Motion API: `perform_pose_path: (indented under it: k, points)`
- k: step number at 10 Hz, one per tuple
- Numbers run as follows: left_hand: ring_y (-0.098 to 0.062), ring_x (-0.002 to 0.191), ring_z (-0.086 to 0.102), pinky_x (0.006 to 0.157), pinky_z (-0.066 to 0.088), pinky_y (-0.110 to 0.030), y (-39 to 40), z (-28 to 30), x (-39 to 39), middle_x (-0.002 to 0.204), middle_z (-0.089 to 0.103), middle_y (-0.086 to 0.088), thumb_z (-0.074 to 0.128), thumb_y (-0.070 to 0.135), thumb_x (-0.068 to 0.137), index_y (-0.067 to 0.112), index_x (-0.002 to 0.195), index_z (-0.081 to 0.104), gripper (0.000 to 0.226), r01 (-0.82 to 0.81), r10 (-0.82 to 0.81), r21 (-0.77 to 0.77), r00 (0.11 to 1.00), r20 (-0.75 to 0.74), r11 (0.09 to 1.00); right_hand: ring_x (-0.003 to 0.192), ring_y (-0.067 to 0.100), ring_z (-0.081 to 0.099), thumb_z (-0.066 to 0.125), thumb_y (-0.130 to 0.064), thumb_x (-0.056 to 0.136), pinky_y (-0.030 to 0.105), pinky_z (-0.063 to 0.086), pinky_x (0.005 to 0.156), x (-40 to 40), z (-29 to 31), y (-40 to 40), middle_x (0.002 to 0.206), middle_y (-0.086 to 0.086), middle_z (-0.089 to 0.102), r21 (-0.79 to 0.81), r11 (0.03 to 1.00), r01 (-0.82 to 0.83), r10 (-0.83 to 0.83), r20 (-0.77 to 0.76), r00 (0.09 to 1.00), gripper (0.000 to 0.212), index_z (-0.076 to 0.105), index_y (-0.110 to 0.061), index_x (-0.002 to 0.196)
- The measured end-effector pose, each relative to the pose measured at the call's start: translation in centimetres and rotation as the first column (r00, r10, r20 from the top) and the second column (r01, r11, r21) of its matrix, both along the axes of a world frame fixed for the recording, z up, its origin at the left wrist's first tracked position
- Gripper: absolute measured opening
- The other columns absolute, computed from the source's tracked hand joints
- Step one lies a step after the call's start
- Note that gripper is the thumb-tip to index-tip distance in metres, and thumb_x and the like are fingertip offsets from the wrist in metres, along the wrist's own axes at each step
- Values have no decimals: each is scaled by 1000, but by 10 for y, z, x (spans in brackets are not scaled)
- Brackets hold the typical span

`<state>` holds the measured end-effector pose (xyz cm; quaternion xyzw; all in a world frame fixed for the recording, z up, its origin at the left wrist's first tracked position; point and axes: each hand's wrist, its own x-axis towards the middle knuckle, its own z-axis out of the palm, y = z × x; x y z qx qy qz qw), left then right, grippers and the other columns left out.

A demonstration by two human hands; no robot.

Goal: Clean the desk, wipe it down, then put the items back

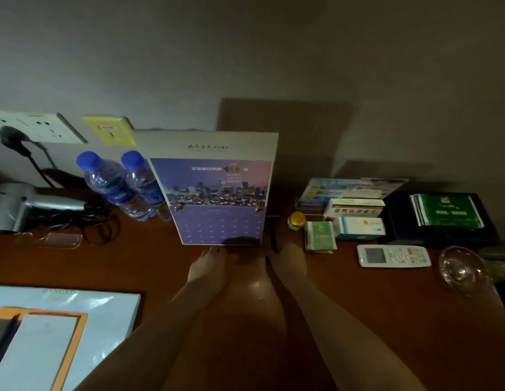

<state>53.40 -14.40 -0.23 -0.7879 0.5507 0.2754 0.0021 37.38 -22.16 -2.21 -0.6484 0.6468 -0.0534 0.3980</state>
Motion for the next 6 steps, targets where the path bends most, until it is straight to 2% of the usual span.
perform_pose_path:
  k: [1, 2, 4, 5, 6]
  points:
    - [-18, 116, 48, 94, 46, -34, 1, -5, 8, 128, 50, -1, 35, 33, 101, 20, 124, 53, 32, -10, 10, 3, 1000, -11, 1000, 76, 27, 59, 54, -29, 93, 27, 35, 56, 15, -3, -14, 81, 10, 62, 26, 999, -22, 23, -35, 999, 28, 59, -3, 87]
    - [-18, 115, 49, 94, 46, -34, 1, -11, 13, 127, 51, -2, 36, 28, 101, 17, 122, 54, 30, -17, 17, 30, 1000, -3, 999, 73, 19, 50, 54, -29, 93, 25, 34, 60, 23, -2, -24, 77, 4, 51, 30, 997, -67, 70, -105, 992, 21, 52, -9, 87]
    - [-18, 115, 49, 94, 47, -34, 0, -12, 15, 127, 51, -3, 37, 23, 100, 16, 120, 54, 27, -13, 13, 33, 1000, -4, 999, 90, 27, 60, 52, -32, 95, 28, 35, 67, 24, -4, -28, 93, 12, 60, -8, 997, -73, 72, -144, 987, 32, 58, -1, 102]
    - [-18, 116, 48, 95, 47, -34, 1, -9, 15, 129, 49, -2, 36, 26, 101, 17, 123, 53, 29, -16, 16, 39, 1000, -3, 999, 88, 28, 59, 51, -32, 95, 28, 35, 68, 20, 0, -26, 89, 12, 58, -13, 998, -63, 62, -94, 994, 32, 58, 0, 99]
    - [-17, 114, 49, 92, 47, -32, 9, -8, 14, 126, 49, -1, 34, 33, 101, 19, 123, 53, 33, -21, 20, 41, 1000, 6, 999, 94, 27, 59, 48, -32, 97, 27, 35, 71, 8, 4, -18, 98, 14, 61, -17, 996, -91, 90, -89, 992, 34, 59, 0, 104]
